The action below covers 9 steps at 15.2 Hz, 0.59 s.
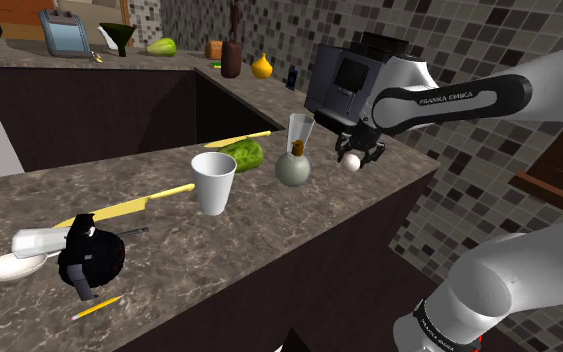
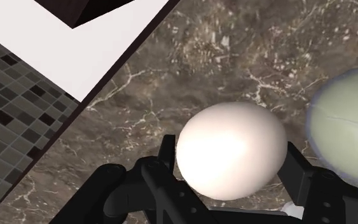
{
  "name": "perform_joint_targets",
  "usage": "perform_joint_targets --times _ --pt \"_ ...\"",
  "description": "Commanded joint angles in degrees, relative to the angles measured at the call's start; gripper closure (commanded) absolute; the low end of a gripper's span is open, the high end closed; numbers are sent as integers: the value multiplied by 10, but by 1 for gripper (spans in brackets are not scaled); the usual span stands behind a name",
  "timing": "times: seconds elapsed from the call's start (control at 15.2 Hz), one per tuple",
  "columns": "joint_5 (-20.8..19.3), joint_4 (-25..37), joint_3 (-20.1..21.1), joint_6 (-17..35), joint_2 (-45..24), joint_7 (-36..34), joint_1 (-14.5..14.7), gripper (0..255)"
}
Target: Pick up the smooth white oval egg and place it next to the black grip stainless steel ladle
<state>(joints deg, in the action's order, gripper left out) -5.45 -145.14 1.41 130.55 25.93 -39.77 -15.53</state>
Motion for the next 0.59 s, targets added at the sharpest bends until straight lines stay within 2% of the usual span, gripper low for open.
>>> perform_joint_targets --times 0.0,0.53 --pt "3 5 12 -9 2 -14 6 255" --pt "21 30 106 -25 -16 -138 50 255"
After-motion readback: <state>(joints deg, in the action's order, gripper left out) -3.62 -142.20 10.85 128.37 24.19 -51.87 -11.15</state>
